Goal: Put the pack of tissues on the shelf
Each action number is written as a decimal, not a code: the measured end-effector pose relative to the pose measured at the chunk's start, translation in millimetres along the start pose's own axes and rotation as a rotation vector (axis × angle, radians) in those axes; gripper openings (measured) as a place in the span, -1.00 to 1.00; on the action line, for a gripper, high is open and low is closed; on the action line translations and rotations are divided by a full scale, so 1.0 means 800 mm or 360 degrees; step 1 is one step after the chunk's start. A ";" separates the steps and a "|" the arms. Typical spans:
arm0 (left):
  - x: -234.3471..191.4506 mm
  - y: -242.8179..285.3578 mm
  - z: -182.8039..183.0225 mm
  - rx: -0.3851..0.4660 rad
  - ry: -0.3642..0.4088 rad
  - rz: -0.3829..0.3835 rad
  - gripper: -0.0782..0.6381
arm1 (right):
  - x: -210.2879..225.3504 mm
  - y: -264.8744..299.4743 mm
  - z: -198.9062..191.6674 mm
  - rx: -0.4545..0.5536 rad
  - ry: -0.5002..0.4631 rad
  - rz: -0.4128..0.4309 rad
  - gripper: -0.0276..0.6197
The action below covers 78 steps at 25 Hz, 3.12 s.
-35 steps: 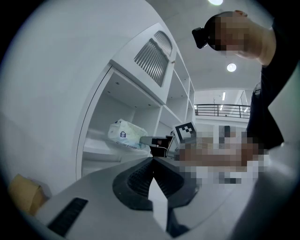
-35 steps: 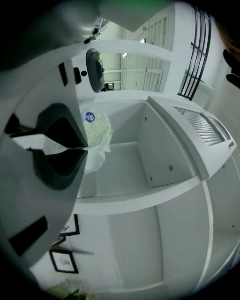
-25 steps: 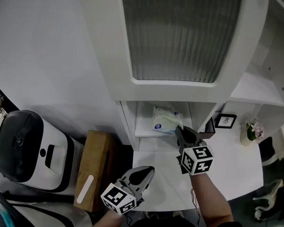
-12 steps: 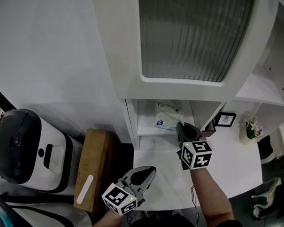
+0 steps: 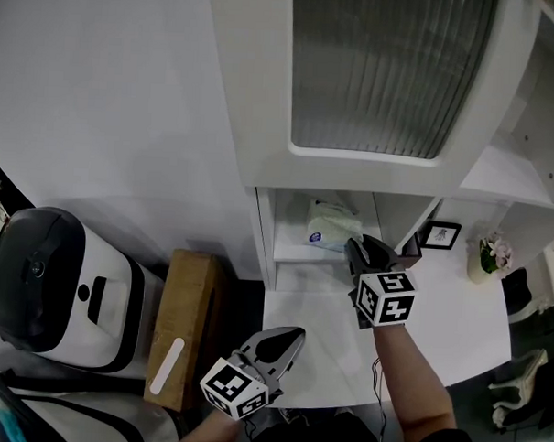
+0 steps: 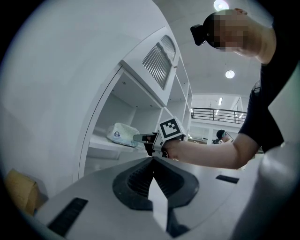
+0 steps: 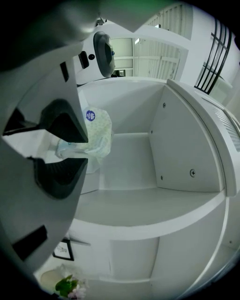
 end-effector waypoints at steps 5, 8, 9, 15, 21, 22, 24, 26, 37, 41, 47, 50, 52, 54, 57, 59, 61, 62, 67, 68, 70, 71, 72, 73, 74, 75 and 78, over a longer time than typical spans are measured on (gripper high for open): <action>0.010 -0.004 -0.001 -0.0001 0.0022 -0.0020 -0.77 | 0.003 -0.021 0.003 0.0044 0.0024 -0.0036 -0.67; 0.016 -0.006 -0.005 -0.0003 0.0028 -0.0033 -0.77 | 0.005 -0.040 0.004 0.0069 0.0022 -0.0061 -0.67; 0.018 -0.006 -0.007 -0.0004 0.0030 -0.0038 -0.77 | 0.005 -0.048 0.005 0.0081 0.0025 -0.0063 -0.67; 0.037 -0.004 -0.024 -0.0013 0.0034 -0.0062 -0.77 | 0.003 -0.102 0.001 0.0150 0.0073 -0.0021 -0.86; 0.070 0.000 -0.041 -0.0021 0.0062 -0.0072 -0.77 | -0.008 -0.154 -0.011 0.0190 0.0098 0.0038 -0.88; 0.077 0.000 -0.043 -0.0020 0.0070 -0.0070 -0.77 | -0.009 -0.163 -0.012 0.0199 0.0108 0.0052 -0.88; 0.090 -0.001 -0.048 -0.0019 0.0085 -0.0060 -0.77 | -0.013 -0.183 -0.015 0.0220 0.0129 0.0081 -0.89; 0.104 -0.002 -0.055 -0.0014 0.0093 -0.0045 -0.77 | -0.017 -0.203 -0.018 0.0240 0.0141 0.0109 -0.89; 0.189 -0.033 -0.106 0.0034 0.0111 0.0042 -0.77 | -0.045 -0.307 -0.045 0.0265 0.0137 0.0252 -0.89; 0.211 -0.043 -0.120 0.0066 0.0121 0.0075 -0.77 | -0.057 -0.334 -0.054 0.0271 0.0131 0.0305 -0.89; 0.237 -0.048 -0.134 0.0104 0.0134 0.0122 -0.77 | -0.065 -0.369 -0.066 0.0289 0.0140 0.0377 -0.89; 0.250 -0.051 -0.143 0.0107 0.0134 0.0147 -0.77 | -0.070 -0.390 -0.074 0.0295 0.0146 0.0409 -0.90; 0.257 -0.053 -0.149 0.0103 0.0143 0.0165 -0.77 | -0.074 -0.402 -0.080 0.0301 0.0146 0.0428 -0.90; 0.263 -0.055 -0.155 0.0098 0.0150 0.0184 -0.77 | -0.079 -0.412 -0.088 0.0300 0.0150 0.0446 -0.90; 0.270 -0.058 -0.166 0.0088 0.0141 0.0216 -0.77 | -0.085 -0.424 -0.103 0.0286 0.0186 0.0477 -0.90; 0.273 -0.061 -0.173 0.0079 0.0128 0.0241 -0.77 | -0.091 -0.429 -0.113 0.0269 0.0219 0.0506 -0.90; 0.273 -0.066 -0.179 0.0072 0.0114 0.0273 -0.77 | -0.098 -0.432 -0.121 0.0252 0.0241 0.0542 -0.90; 0.273 -0.069 -0.181 0.0070 0.0108 0.0291 -0.77 | -0.102 -0.432 -0.124 0.0246 0.0246 0.0560 -0.90; 0.269 -0.085 -0.192 0.0063 0.0080 0.0374 -0.77 | -0.126 -0.431 -0.135 0.0232 0.0225 0.0642 -0.90; 0.268 -0.088 -0.193 0.0059 0.0077 0.0388 -0.77 | -0.131 -0.431 -0.136 0.0230 0.0222 0.0656 -0.90; 0.266 -0.094 -0.194 0.0053 0.0073 0.0409 -0.77 | -0.139 -0.430 -0.137 0.0227 0.0221 0.0680 -0.90; 0.265 -0.096 -0.193 0.0054 0.0073 0.0416 -0.77 | -0.143 -0.430 -0.138 0.0226 0.0220 0.0689 -0.90; 0.264 -0.098 -0.192 0.0054 0.0076 0.0420 -0.77 | -0.146 -0.429 -0.137 0.0225 0.0218 0.0697 -0.90; 0.263 -0.100 -0.190 0.0054 0.0078 0.0421 -0.77 | -0.149 -0.428 -0.137 0.0224 0.0218 0.0702 -0.90; 0.262 -0.102 -0.189 0.0051 0.0081 0.0420 -0.77 | -0.152 -0.427 -0.137 0.0223 0.0218 0.0705 -0.90; 0.261 -0.104 -0.187 0.0047 0.0084 0.0417 -0.77 | -0.155 -0.426 -0.137 0.0222 0.0220 0.0706 -0.90; 0.256 -0.112 -0.183 0.0035 0.0091 0.0403 -0.77 | -0.167 -0.424 -0.136 0.0213 0.0223 0.0700 -0.90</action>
Point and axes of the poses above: the fingertips, and each gripper's own axes: y forward along the fingers, x to its right, z out of its top, the point moved 3 cm from there along -y, backward along the fingers, and after that the axes turned 15 degrees about -y, right-handed, at the moved point
